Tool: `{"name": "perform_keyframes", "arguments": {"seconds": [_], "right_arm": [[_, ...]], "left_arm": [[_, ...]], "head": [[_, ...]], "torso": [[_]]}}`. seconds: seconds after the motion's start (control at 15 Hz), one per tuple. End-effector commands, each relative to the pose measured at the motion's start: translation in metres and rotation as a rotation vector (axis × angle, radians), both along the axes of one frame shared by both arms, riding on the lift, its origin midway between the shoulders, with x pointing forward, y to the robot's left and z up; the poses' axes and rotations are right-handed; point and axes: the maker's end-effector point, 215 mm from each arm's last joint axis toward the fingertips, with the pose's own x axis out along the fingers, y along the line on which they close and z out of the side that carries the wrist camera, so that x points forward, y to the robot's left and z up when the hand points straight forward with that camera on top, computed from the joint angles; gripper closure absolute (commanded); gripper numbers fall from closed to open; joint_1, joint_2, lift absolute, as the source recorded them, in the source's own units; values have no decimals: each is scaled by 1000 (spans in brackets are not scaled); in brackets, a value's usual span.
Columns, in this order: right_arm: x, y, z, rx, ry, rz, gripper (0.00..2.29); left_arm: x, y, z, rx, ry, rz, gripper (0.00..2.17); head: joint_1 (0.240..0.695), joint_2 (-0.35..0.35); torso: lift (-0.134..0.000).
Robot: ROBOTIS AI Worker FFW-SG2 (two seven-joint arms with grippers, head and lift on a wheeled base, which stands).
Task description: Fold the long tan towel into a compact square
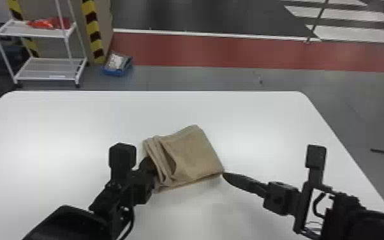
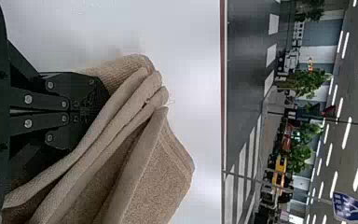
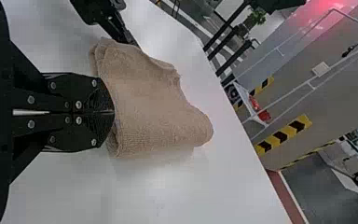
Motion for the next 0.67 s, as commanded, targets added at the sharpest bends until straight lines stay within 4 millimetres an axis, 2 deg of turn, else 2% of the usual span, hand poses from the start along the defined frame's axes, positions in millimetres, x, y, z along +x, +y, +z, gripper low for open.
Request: {"name": "perform_keyframes", "arguments": {"seconds": [0.0, 0.13, 0.33, 0.6], "right_arm": [[-6, -5, -17, -12, 44, -6, 1862], [-1, -8, -25, -14, 57, -15, 1862], [23, -6, -28, -21, 60, -27, 1862], [51, -8, -26, -74, 48, -54, 1862]], "left_arm": [[1, 1, 1, -1, -2, 3, 2067], [0, -1, 2, -2, -3, 0, 2067], [-3, -6, 6, -7, -10, -10, 2067], [-13, -22, 32, -36, -44, -46, 2067]], "head": [[695, -124], [695, -127], [695, -136], [695, -139]], "torso": [[-123], [-123], [-123], [-123]]}}
